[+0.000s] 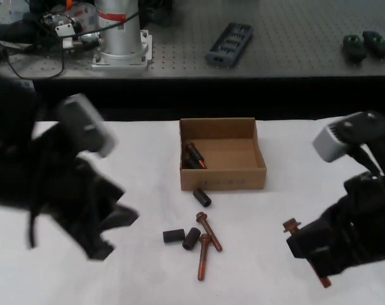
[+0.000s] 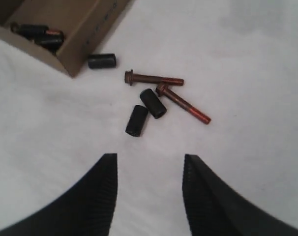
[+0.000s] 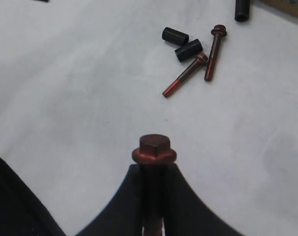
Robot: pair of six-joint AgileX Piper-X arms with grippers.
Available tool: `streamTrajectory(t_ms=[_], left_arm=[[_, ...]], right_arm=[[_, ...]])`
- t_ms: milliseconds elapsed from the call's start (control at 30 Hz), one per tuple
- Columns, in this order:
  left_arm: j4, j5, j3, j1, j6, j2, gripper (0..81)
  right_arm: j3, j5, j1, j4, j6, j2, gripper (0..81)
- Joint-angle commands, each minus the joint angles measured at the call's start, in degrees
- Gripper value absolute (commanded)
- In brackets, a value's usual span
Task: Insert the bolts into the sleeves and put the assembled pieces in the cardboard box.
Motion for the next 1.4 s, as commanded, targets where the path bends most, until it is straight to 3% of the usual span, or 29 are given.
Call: streamTrajectory(t_ms=[0, 167, 533, 967, 1167, 1367], left_arm=[[1.3, -3.1, -7.0, -2.7, 9.1, 8.7, 31.5], [5.3, -7.1, -14.0, -5.0, 20.1, 18.3, 31.5], [5.1, -7.9, -18.5, -5.3, 25.3, 27.2, 31.5], [3.5, -8.1, -18.5, -5.3, 26.1, 31.8, 31.4], [1.6, -6.9, -18.5, -5.5, 26.1, 31.8, 24.1], [1.1, -7.2, -18.5, -7.0, 23.4, 31.8, 27.0]], right_arm=[[1.2, -2.1, 0.1, 0.3, 0.1, -2.8, 1.6], [2.9, -3.4, 0.1, 0.3, 0.1, -4.6, 1.6], [3.0, -3.5, 0.1, 0.3, 0.0, -5.3, 1.6], [3.0, -3.5, 0.1, -0.6, 0.0, -5.2, 1.6], [3.0, -3.5, 0.1, -0.6, 0.0, -5.2, 1.6], [3.0, -4.6, 0.1, -0.5, 0.0, -5.2, 1.6]])
